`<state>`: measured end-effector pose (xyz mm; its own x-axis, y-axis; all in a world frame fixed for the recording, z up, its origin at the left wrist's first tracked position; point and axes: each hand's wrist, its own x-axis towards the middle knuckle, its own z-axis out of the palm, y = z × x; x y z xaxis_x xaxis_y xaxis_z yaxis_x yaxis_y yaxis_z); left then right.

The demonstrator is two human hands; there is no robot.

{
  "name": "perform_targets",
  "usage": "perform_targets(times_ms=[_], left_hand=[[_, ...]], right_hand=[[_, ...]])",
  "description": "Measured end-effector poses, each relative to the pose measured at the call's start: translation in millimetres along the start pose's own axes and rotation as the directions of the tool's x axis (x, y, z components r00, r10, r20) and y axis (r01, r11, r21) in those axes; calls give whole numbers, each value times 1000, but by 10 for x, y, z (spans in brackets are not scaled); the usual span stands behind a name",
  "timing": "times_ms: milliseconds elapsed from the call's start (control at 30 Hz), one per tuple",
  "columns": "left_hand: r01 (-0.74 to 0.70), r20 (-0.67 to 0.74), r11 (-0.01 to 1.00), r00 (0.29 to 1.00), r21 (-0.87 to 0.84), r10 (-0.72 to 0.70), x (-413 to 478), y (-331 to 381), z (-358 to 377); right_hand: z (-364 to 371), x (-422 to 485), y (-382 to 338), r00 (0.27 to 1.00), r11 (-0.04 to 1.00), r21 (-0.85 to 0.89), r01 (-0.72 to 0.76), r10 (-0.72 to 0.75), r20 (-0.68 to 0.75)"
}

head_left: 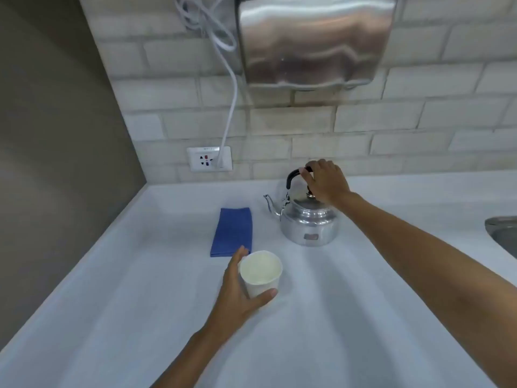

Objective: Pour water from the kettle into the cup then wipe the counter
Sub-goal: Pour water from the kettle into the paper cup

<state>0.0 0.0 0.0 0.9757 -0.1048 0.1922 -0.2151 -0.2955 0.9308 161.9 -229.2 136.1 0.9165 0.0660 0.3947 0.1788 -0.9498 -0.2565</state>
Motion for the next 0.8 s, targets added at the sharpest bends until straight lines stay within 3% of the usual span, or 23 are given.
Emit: perform_targets(times_ms=[267,500,800], left_hand=[[139,4,990,990,-36,-139,65,-13,102],[180,2,983,984,-24,-180,70,-59,129],[147,-12,989,989,23,-146,73,-60,137]], right_hand=[[36,341,-125,993,997,-38,-60,64,98],[85,420,-159,993,987,-114,-109,114,30],[-218,169,-209,994,997,7,-70,71,-86]])
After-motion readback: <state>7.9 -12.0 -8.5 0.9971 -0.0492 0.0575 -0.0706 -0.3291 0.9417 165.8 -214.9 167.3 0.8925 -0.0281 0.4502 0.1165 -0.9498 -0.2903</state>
